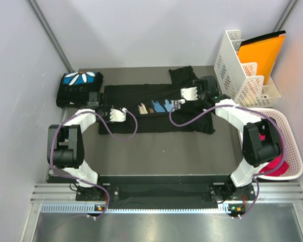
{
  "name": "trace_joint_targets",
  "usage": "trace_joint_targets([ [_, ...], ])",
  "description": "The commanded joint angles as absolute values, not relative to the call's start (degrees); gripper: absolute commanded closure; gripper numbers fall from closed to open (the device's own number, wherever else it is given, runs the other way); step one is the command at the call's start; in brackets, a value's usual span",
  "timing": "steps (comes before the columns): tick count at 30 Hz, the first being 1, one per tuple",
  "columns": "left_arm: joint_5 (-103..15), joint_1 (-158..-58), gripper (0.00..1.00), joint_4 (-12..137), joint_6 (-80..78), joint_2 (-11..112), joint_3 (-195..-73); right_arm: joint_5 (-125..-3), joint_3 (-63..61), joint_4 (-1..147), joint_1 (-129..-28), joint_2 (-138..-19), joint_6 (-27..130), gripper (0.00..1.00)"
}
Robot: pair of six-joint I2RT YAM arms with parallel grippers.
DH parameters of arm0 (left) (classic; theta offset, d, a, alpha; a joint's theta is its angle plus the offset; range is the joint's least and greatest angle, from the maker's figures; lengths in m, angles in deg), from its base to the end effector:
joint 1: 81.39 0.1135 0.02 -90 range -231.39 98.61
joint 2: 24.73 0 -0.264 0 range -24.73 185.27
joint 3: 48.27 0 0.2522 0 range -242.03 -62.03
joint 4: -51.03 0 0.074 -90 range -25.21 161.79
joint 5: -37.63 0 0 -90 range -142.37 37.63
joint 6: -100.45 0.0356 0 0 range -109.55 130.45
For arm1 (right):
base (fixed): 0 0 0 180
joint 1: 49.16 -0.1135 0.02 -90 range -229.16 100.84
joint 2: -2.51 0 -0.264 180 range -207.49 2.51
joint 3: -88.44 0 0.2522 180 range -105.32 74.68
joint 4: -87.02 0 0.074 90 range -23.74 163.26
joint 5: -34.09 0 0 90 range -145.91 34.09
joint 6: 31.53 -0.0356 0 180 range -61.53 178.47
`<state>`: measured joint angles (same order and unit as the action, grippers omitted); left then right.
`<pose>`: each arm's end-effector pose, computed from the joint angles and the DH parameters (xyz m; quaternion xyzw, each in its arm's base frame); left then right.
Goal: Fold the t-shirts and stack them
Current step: Fold the tshirt
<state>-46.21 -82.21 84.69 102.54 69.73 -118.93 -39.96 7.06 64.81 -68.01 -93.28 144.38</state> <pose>0.3300 -0.0085 0.1827 0.7052 0.6495 0.1639 0.2325 0.3607 0.1128 0.2488 -0.6628 0.5895 -0.3490 0.3023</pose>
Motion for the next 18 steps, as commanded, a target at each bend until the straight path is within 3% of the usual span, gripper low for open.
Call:
trace_joint_targets([
  [1, -50.3, -81.8, 0.51, 74.0, 100.1, 70.0, -116.4, -38.1, 7.2, 70.6, -67.3, -92.4, 144.4, 0.21],
  [6, -57.0, -81.8, 0.51, 65.4, 99.0, 70.6, -114.1, -36.8, 9.0, 71.8, -67.1, -91.4, 144.9, 0.21],
  [10, -54.6, -81.8, 0.5, 67.9, 96.1, 67.8, -114.7, -36.7, 8.0, 70.2, -67.0, -90.2, 142.9, 0.21],
  [18, -39.5, -81.8, 0.39, 90.7, 100.6, 48.5, -112.0, -55.6, -5.6, 24.1, -68.0, -84.3, 127.5, 0.25],
])
